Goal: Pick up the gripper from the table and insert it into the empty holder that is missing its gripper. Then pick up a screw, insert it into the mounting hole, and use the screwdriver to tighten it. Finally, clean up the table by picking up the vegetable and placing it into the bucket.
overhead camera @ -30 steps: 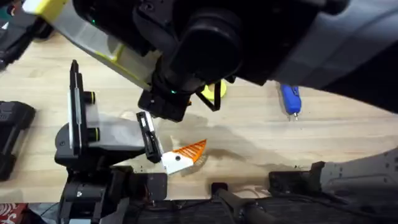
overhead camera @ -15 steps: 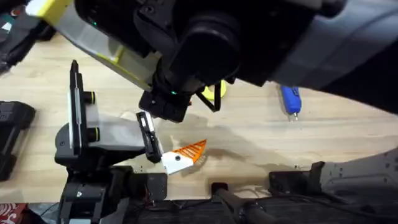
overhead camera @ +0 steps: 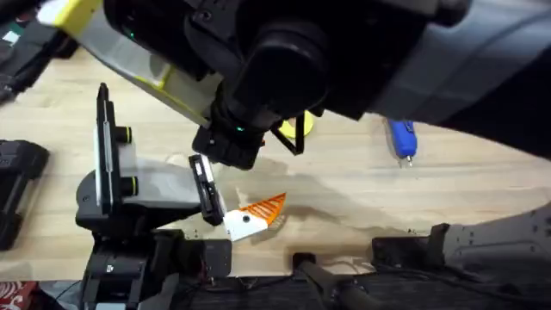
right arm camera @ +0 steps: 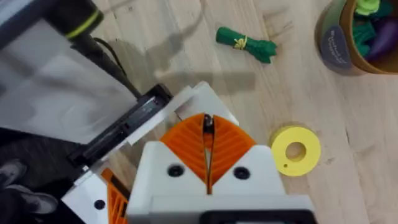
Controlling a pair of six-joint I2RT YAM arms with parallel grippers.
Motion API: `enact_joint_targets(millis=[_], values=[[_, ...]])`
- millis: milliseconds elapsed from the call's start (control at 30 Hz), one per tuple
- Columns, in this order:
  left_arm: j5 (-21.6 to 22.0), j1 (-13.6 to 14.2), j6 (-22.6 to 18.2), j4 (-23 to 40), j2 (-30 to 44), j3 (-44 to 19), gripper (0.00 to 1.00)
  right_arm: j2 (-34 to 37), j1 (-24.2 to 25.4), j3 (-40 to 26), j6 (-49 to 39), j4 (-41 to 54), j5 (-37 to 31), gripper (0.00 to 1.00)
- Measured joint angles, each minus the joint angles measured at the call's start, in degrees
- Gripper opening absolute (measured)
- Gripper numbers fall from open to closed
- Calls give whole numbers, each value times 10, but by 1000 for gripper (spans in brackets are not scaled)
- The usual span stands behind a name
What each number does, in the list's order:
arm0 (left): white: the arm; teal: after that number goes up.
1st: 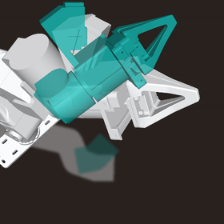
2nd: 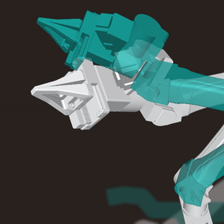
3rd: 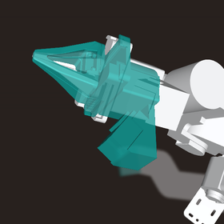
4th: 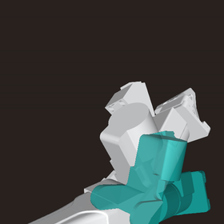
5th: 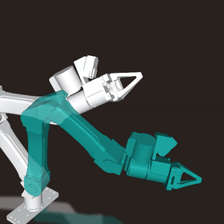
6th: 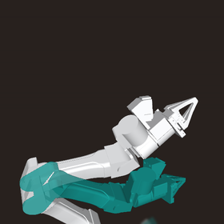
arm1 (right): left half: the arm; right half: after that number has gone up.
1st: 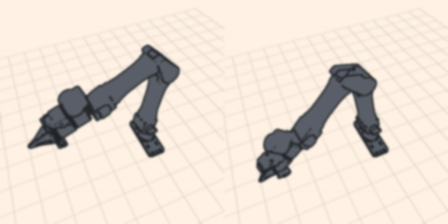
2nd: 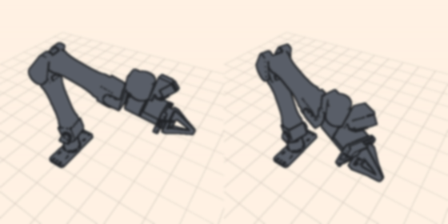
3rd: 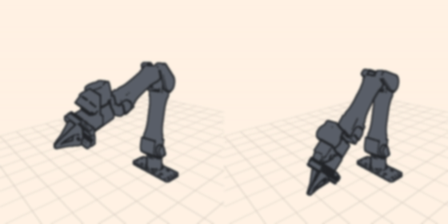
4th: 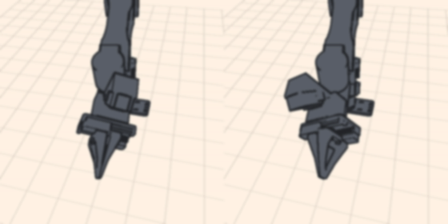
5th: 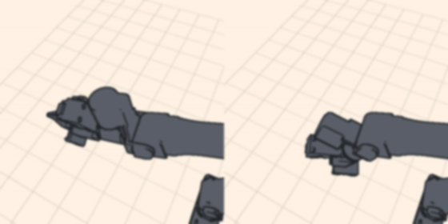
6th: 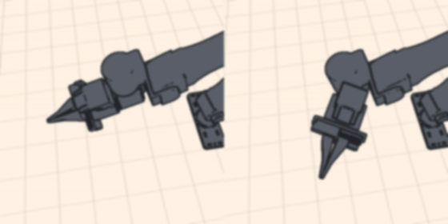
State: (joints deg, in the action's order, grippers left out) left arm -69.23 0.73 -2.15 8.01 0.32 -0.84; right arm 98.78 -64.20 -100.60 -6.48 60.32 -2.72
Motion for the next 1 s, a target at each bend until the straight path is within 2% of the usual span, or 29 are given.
enact_joint_targets(millis=[1000], values=[[0, 0, 4, 1, 0, 0, 986, 14, 0, 0, 0, -5, 0, 5]])
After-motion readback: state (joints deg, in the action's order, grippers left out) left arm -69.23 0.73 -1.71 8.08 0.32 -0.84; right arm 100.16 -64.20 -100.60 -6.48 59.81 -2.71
